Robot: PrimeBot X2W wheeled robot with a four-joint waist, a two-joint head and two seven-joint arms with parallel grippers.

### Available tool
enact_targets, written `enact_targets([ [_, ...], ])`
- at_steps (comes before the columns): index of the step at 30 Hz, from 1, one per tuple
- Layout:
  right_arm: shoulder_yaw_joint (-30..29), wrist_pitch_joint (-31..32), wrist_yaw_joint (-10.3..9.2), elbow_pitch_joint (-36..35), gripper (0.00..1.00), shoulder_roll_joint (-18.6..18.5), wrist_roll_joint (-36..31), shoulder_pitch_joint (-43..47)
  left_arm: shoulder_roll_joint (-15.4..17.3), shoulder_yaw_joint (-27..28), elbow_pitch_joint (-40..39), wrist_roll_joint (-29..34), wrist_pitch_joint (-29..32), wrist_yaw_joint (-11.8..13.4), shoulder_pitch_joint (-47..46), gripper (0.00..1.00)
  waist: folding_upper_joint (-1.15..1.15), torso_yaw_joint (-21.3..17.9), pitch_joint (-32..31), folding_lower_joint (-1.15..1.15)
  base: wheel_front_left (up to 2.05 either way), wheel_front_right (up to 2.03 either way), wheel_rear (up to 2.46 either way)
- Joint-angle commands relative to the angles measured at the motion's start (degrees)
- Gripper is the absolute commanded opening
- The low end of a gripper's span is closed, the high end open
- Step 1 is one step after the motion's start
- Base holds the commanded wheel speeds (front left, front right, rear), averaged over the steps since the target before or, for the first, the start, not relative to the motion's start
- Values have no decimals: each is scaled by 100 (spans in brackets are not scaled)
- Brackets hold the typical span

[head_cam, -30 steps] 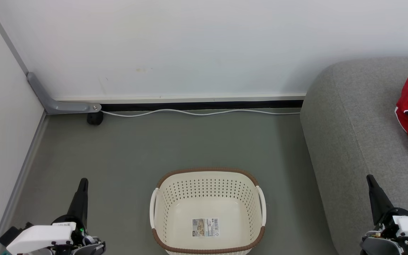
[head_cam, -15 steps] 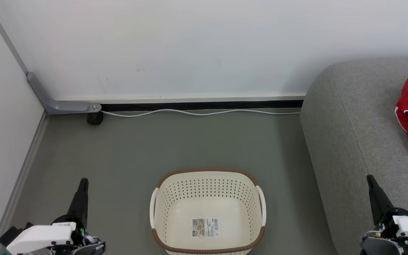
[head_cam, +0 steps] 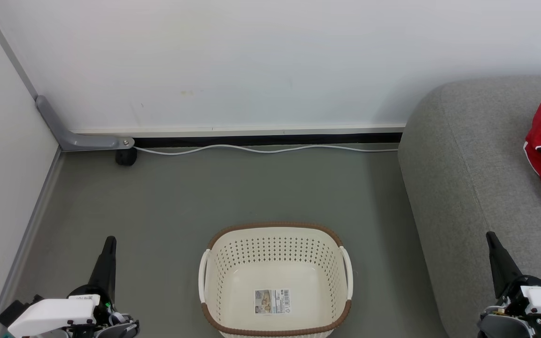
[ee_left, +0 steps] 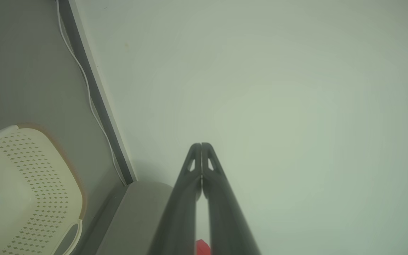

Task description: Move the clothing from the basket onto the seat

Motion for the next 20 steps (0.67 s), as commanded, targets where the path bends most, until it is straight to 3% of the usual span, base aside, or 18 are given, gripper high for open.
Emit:
enact_targets([
  [1, 90, 46, 25, -175, 0, -59, 64, -207, 58, 191, -156, -5, 28, -48, -325, 0, 0, 0, 0, 0, 0, 0, 0],
  [20, 91, 45, 25, -175, 0, -59, 64, -207, 51, 202, -156, 5, 37, -48, -325, 0, 0, 0, 0, 0, 0, 0, 0],
])
